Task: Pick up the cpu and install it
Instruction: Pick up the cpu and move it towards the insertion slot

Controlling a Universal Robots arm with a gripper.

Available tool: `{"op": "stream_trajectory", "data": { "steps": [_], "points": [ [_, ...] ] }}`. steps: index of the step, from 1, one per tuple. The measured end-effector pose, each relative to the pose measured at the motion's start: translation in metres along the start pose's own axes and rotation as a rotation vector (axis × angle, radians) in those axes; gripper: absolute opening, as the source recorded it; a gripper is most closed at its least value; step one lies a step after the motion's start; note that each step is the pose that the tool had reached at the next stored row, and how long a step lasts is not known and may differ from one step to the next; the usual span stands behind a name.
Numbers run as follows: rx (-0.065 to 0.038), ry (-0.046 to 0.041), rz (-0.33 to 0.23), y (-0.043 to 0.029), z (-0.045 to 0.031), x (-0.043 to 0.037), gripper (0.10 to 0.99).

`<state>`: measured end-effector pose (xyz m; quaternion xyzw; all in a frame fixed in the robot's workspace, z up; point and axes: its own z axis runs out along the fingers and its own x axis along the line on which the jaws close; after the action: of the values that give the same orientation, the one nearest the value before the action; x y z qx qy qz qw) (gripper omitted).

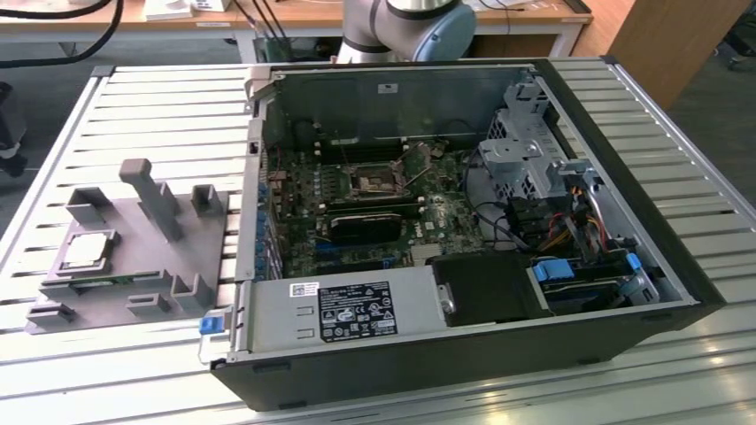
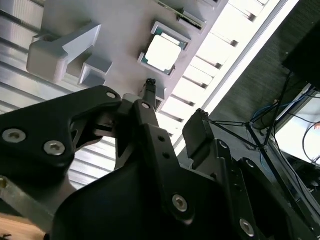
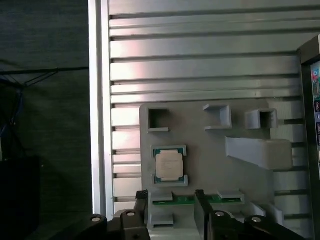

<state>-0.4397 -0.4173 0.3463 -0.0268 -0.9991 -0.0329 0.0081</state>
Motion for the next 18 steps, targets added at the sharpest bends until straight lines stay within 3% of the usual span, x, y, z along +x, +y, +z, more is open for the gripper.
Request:
{"op": "stream_trajectory", "data": {
  "steps": [5,11,18],
  "points": [
    [0.001,0.0135,-0.035,-0.0005,0.0083,-0.0005,0.647],
    [0.001,0.0160,-0.036,-0.0012,0.0187,-0.0007,0.647],
    [0.001,0.0161,-0.036,-0.0020,0.0256,-0.0009,0.647]
  ]
}}
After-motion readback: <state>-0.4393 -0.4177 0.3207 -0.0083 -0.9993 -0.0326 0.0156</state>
